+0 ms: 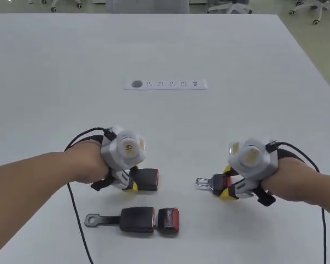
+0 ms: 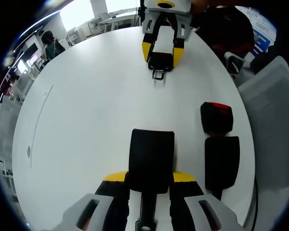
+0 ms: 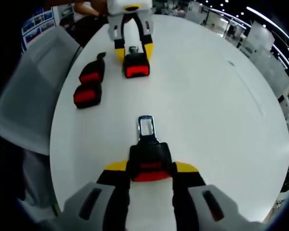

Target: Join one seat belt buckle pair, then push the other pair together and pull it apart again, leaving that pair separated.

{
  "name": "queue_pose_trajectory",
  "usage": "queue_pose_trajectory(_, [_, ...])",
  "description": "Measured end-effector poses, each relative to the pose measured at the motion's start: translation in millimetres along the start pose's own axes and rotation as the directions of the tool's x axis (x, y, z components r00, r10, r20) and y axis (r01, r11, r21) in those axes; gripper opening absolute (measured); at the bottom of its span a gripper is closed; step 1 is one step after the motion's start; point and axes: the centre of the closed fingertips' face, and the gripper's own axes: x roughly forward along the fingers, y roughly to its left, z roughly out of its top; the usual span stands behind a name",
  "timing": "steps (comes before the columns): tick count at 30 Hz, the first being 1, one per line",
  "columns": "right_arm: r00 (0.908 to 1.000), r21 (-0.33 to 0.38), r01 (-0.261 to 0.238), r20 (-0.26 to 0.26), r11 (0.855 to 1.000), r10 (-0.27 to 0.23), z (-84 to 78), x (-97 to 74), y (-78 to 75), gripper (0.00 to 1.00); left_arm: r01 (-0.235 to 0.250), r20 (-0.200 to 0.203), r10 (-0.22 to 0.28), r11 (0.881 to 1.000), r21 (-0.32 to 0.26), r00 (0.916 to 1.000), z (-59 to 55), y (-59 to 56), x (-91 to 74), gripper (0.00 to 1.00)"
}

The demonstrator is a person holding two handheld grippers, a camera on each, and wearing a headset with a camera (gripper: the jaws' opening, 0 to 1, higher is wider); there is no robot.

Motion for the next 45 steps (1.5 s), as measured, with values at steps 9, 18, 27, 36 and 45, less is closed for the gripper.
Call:
queue_pose_trajectory(9, [0.9998, -0.037, -0.013, 0.011, 0.999, 0.014, 37.3, 17.8, 11.1, 0.32, 0.000, -0.011, 0.000, 1.000, -0.008, 0.9999, 0.0, -0.3, 0.2, 0.32])
queue_pose_trajectory(18, [0.9999, -0.050, -0.015, 0.006, 0.999, 0.016, 59.8, 29.3, 12.8, 0.32, 0.004, -0.016, -0.004, 1.000, -0.009, 0.9999, 0.0, -0.8, 0.1, 0.32])
queue_pose_trajectory(27, [0.9998, -0.053, -0.015, -0.017, 0.998, 0.014, 76.5, 37.0, 14.1, 0.32, 0.001, -0.023, -0.002, 1.000, -0.014, 0.9997, -0.1, -0.5, 0.0, 0.32])
queue_pose_trajectory(36, [0.9997, -0.062, -0.007, -0.023, 0.998, 0.005, 81.3, 39.3, 13.8, 0.32, 0.000, -0.034, -0.001, 1.000, -0.016, 0.9994, -0.7, -0.2, -0.1, 0.32])
queue_pose_trajectory(45, [0.9998, -0.074, 0.018, 0.003, 0.997, -0.018, 92.3, 43.2, 15.2, 0.32, -0.004, -0.044, 0.004, 1.000, -0.019, 0.9990, -0.4, -0.6, -0.1, 0.32])
